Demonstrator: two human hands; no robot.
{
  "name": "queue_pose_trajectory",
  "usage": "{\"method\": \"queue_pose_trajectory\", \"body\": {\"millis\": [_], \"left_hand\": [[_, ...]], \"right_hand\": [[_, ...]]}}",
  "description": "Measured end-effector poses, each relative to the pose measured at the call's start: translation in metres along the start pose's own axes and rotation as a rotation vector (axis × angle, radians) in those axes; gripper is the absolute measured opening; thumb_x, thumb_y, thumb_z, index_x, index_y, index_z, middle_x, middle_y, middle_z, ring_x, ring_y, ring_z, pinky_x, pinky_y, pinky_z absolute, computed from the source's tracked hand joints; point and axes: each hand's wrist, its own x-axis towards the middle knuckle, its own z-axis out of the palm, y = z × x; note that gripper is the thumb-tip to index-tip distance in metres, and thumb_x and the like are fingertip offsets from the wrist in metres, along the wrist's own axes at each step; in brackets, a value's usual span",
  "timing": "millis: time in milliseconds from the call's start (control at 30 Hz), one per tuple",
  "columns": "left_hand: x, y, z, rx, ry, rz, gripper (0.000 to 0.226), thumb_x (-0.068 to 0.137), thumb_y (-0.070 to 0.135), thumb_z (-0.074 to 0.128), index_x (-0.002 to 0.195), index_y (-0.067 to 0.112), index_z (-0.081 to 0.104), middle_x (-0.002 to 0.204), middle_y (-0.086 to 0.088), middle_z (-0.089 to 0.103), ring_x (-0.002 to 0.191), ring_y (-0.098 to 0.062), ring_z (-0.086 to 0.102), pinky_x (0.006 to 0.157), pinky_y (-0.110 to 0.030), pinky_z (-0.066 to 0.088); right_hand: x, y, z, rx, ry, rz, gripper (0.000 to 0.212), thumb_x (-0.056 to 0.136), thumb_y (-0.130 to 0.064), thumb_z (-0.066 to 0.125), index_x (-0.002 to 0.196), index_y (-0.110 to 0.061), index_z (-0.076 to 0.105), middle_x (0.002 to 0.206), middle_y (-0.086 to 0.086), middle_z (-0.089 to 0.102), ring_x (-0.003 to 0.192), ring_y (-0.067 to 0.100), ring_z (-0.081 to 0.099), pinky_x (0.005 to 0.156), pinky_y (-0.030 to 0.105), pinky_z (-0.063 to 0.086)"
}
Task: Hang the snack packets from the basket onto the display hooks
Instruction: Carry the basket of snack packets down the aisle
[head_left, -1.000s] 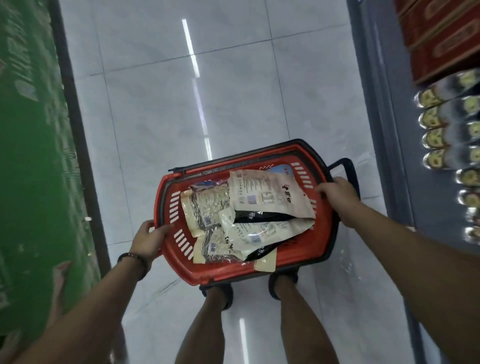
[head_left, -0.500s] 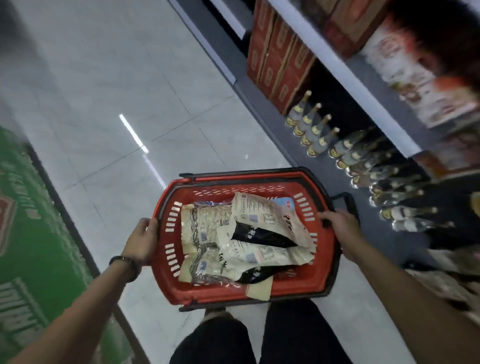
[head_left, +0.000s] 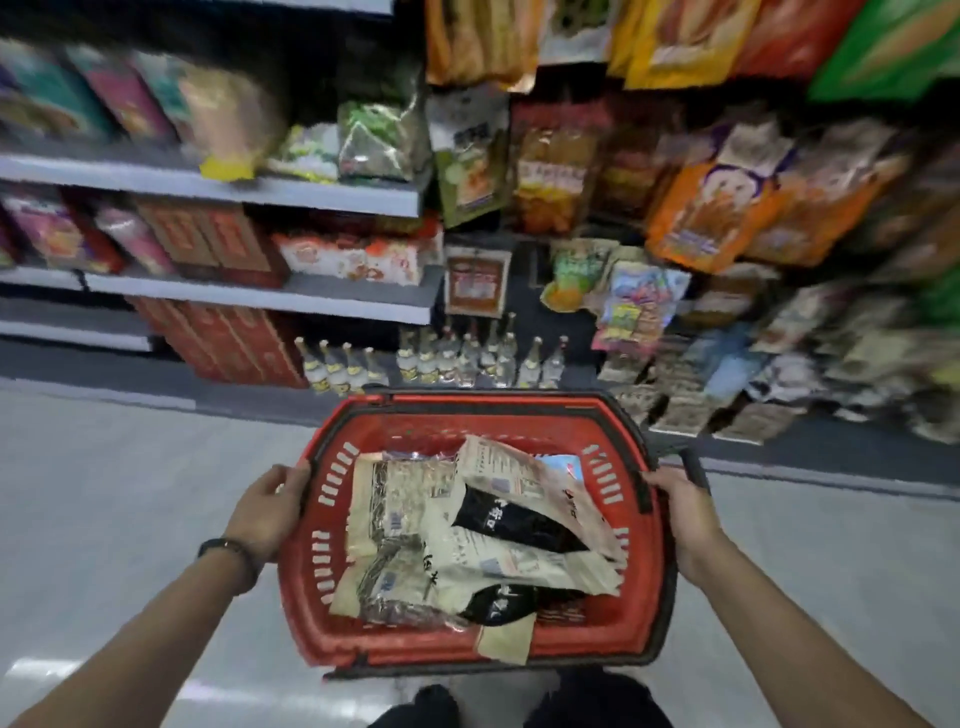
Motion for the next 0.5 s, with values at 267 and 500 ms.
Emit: {"method": "queue_pose_trajectory", "body": {"millis": [267,500], "left_hand": [[-0.069,0.146,0.219,0.285,-0.179,0.306,0.054,0.103,0.068,0.049,0.102,0.02,0.073,0.101,-0.01,0.078,0.089,-0.035,0.076,0.089,-0.052,0.063],[-0.179,0.225,0.454,0.399,-0.388,0.456,0.046,0.107,0.055,0.053,0.09,0.019,0.075,0.1,-0.017,0.08,0.082,-0.029,0.073,0.079,-0.039,0.057]], "right_hand": [[-0.031,0.013,-0.25,0.297,0.276,0.026,0.036,0.073,-0.029,0.076,0.095,-0.001,0.082,0.093,0.025,0.08,0.087,0.046,0.077,0.095,0.067,0.058],[-0.042,0.028,-0.476,0.491,0.49,0.031,0.029,0.075,-0.028,0.076,0.093,-0.006,0.083,0.092,0.025,0.08,0.087,0.047,0.077,0.093,0.068,0.059]]}}
